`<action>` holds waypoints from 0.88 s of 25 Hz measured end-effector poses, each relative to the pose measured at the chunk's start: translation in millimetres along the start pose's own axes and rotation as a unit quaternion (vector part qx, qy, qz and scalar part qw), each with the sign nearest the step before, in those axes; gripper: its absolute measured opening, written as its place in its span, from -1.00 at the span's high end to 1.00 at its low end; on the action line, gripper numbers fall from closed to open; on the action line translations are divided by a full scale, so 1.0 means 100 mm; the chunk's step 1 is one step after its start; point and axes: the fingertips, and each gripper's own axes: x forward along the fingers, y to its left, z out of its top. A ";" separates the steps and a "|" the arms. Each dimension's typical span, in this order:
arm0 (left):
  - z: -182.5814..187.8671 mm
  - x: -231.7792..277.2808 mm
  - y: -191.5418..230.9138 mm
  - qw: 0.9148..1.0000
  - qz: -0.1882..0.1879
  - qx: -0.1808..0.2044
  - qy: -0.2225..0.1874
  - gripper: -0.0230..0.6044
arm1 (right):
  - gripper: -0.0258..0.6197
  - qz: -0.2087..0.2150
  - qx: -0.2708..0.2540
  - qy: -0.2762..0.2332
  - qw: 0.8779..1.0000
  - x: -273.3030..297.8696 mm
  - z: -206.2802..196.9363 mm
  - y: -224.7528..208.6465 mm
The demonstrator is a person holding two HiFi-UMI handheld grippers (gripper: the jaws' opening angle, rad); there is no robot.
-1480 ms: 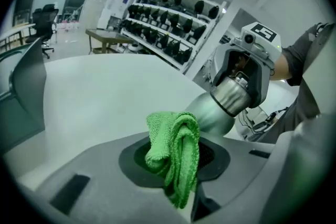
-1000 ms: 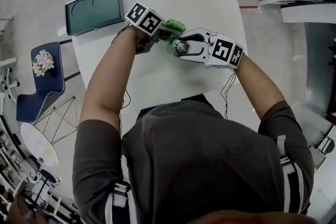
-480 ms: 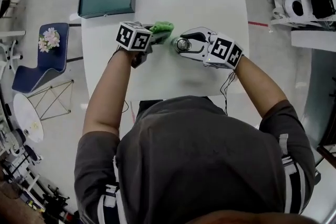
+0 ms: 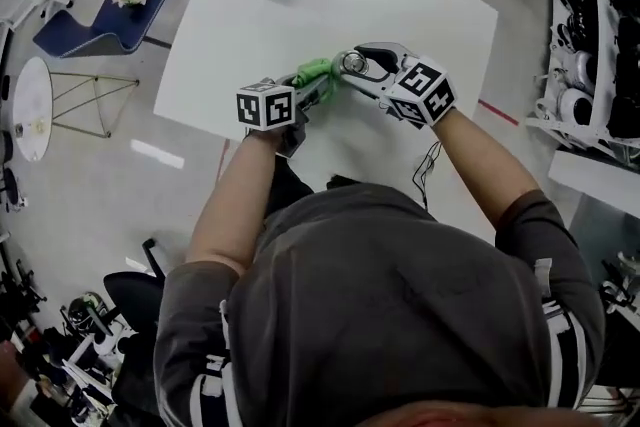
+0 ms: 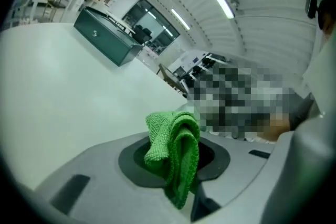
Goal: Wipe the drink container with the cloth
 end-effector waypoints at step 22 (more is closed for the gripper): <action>-0.10 -0.07 -0.25 0.999 -0.031 -0.026 -0.019 0.63 | 0.22 -0.039 0.035 0.024 0.998 0.06 0.00 -0.05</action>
